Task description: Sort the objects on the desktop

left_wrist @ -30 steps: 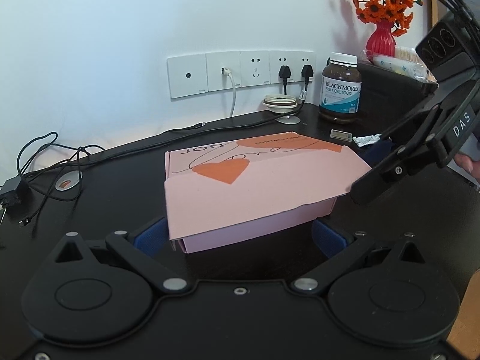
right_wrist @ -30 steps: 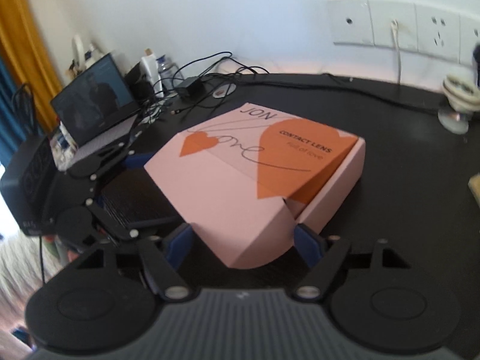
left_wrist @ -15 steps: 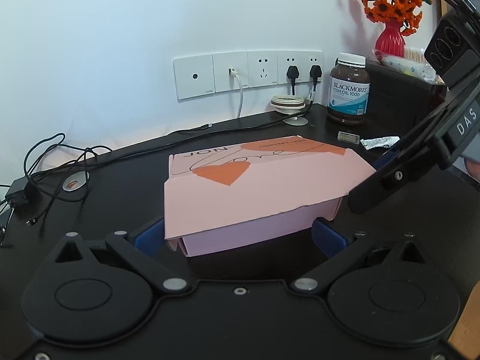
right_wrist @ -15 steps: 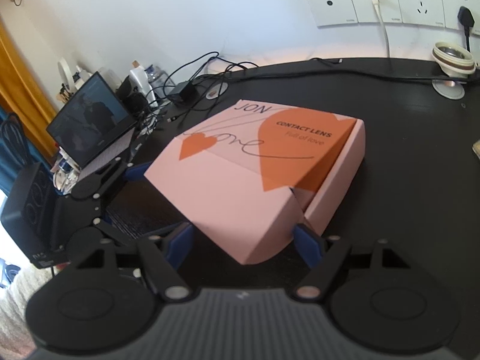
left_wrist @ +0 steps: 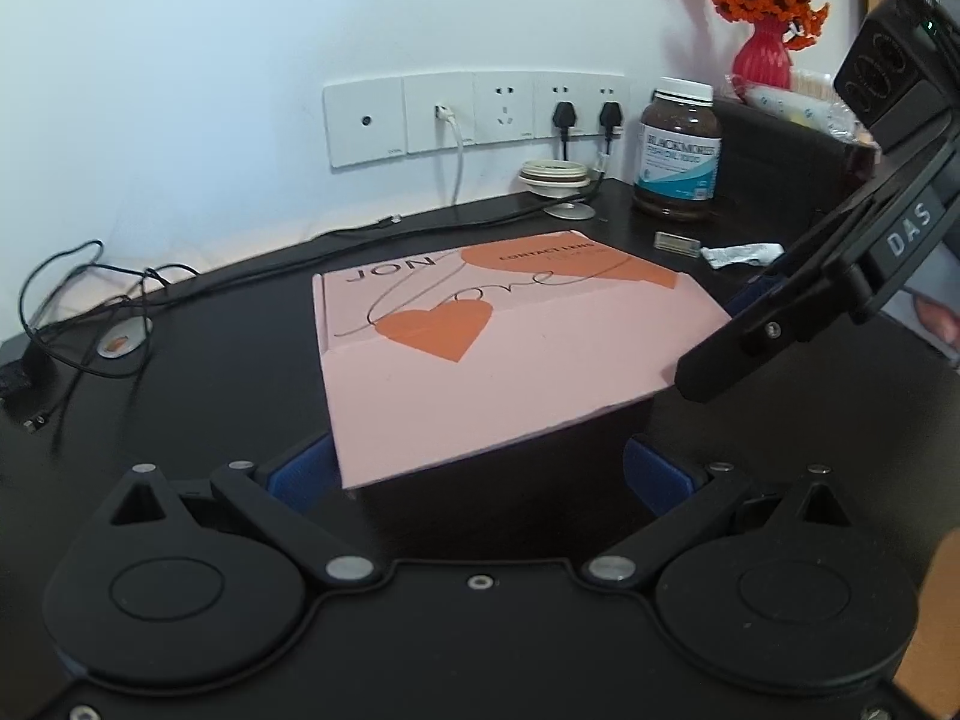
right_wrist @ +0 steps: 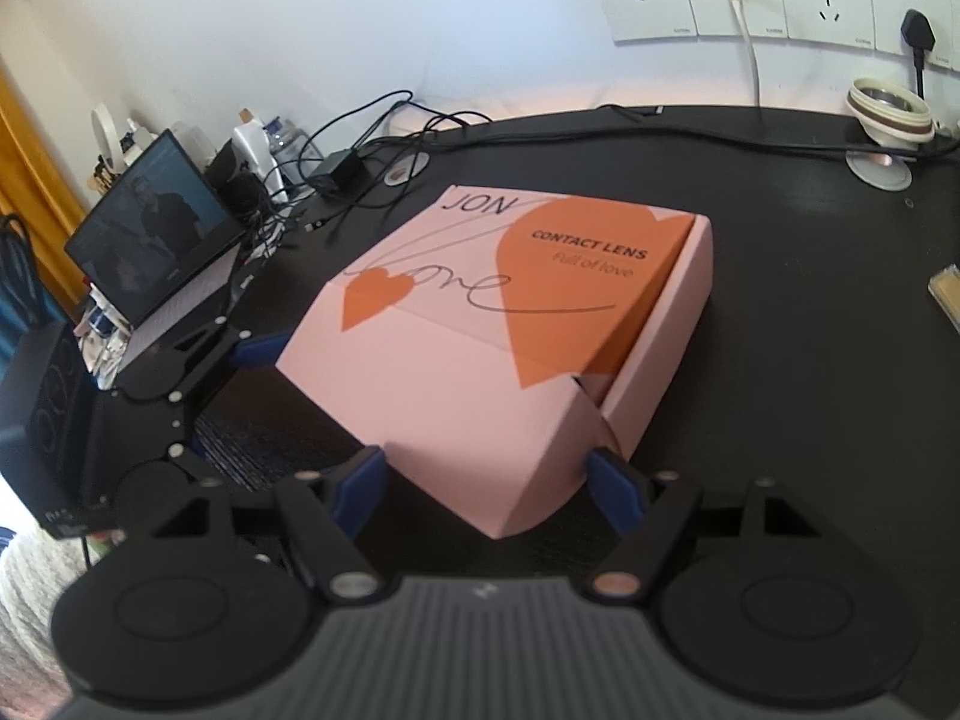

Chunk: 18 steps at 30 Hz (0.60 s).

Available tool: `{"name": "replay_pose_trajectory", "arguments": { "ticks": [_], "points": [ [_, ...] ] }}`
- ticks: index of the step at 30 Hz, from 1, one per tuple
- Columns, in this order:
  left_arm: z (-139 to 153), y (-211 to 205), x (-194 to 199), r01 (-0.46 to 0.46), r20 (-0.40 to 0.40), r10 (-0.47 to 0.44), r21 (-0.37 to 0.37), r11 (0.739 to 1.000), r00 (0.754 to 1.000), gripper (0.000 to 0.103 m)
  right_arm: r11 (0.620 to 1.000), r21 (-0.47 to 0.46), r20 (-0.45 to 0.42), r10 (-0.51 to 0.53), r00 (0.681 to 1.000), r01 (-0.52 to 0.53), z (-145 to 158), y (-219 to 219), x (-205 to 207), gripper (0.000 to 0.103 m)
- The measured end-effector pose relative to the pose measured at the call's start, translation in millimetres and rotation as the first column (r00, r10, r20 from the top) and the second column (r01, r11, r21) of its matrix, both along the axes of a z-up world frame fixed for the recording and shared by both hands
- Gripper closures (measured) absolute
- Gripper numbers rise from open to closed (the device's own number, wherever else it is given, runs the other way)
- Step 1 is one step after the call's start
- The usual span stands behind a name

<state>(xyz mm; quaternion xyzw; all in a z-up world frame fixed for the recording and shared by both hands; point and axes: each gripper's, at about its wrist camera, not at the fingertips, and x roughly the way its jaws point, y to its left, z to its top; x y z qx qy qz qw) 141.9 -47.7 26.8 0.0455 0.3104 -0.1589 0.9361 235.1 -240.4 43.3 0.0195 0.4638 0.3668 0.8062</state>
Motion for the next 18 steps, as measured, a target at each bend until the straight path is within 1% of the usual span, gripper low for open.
{"name": "replay_pose_trajectory", "arguments": {
  "ticks": [4, 7, 10, 12, 15, 18],
  "points": [
    [-1.4, 7.5, -4.9, 0.057, -0.023, -0.058, -0.004, 0.998, 0.998, 0.000, 1.000, -0.005, 0.008, 0.000, 1.000, 0.000, 0.6, 1.4, -1.1, 0.028],
    [-3.9, 4.7, -7.5, 0.055, -0.017, -0.055, 0.025, 0.998, 0.998, 0.000, 1.000, -0.002, 0.010, 0.002, 1.000, -0.002, -0.3, 0.5, -0.9, 0.028],
    [-6.1, -0.3, -7.3, 0.061, -0.019, -0.060, 0.029, 0.998, 0.998, 0.000, 1.000, 0.000, 0.011, 0.001, 1.000, -0.001, -0.7, -0.1, -0.9, 0.028],
    [-7.4, -3.9, -7.9, 0.048, -0.008, -0.048, 0.039, 0.998, 0.999, 0.000, 1.000, -0.006, 0.019, 0.002, 1.000, -0.002, 0.0, 0.2, -1.7, 0.028],
    [-9.6, -5.2, -9.3, 0.061, 0.002, -0.061, 0.061, 0.996, 0.998, 0.000, 1.000, -0.026, 0.052, 0.009, 0.999, -0.008, 2.4, 1.4, -4.2, 0.028],
    [-10.7, -0.1, -10.7, 0.075, -0.002, -0.075, 0.067, 0.995, 0.997, 0.000, 0.999, -0.048, 0.092, 0.024, 0.995, -0.020, 5.0, 3.4, -7.5, 0.028]
  ]
}}
